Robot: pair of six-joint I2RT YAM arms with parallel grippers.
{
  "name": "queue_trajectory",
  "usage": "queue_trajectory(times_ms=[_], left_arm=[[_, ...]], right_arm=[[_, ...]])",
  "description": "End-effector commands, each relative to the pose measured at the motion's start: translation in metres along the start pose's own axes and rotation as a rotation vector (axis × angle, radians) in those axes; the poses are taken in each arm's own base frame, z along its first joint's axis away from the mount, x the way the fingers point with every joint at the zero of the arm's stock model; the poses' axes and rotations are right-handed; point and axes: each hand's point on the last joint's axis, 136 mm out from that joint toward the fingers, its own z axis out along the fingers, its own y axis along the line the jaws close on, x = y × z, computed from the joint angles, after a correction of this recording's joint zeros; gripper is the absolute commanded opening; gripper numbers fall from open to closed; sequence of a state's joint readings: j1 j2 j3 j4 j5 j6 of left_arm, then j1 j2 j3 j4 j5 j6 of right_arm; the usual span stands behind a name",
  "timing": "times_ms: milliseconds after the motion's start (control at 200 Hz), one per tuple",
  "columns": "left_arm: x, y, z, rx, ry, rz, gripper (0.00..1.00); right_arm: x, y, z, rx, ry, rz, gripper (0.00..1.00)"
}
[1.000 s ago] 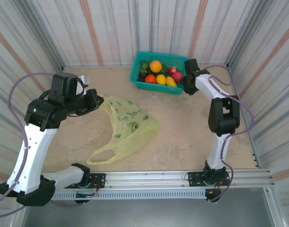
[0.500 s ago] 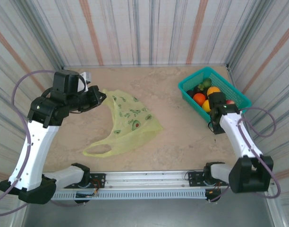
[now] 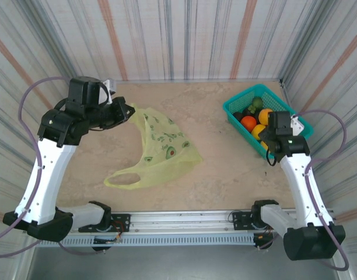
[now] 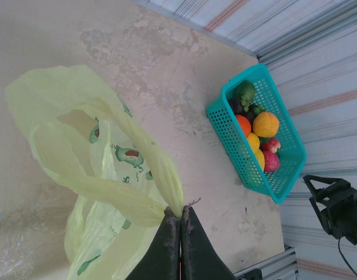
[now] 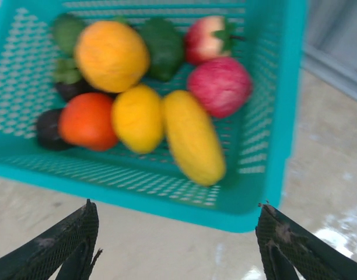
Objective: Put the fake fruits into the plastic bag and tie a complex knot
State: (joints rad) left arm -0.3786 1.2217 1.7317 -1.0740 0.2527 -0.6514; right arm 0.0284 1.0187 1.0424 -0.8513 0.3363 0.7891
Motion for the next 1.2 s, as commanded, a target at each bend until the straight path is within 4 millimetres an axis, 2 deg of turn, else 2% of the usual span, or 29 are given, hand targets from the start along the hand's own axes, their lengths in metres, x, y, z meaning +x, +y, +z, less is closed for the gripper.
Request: queue_trajectory(times_ms=[0,105,276,371,471,591,761,997,1112,1192], left_arm=[[-0.003,-0.006,-0.007,0.019,-0.001,0.036,0.0],[-0.003,-0.009,-0.009,0.029,-0.001,0.048,0.0],[-0.001,-0.011,-0.011,0.05,-0.005,0.077,0.0],[0.001,-0.012,-0.011,0.063,-0.003,0.087,0.0],[0.004,-0.013,-0.011,0.083,0.001,0.094,0.0],[0.008,-0.011,-0.01,0.08,0.008,0.11,0.0],[0.006,-0.01,-0.009,0.073,0.004,0.123,0.0],[0.005,-0.012,-0.01,0.075,0.003,0.119,0.0],[0.01,-0.012,-0.002,0.104,0.019,0.098,0.0],[0.011,-0.016,0.002,0.136,0.027,0.072,0.0]], right_arm=[[-0.002,0.037,0.019,-0.129,0.12,-0.102,0.72],[-0.006,0.036,0.047,-0.066,0.178,-0.122,0.76],[-0.03,0.046,0.089,-0.026,0.206,-0.212,0.9],[-0.037,0.039,0.116,0.073,0.235,-0.298,0.94],[-0.038,0.048,0.136,0.026,0.268,-0.302,0.99],[-0.032,0.06,0.157,-0.004,0.358,-0.325,0.99],[-0.036,0.061,0.175,0.025,0.368,-0.348,0.96],[-0.03,0.059,0.192,0.021,0.411,-0.331,0.84],[-0.025,0.058,0.202,0.025,0.421,-0.324,0.73],[-0.022,0.058,0.205,0.023,0.447,-0.315,0.7]])
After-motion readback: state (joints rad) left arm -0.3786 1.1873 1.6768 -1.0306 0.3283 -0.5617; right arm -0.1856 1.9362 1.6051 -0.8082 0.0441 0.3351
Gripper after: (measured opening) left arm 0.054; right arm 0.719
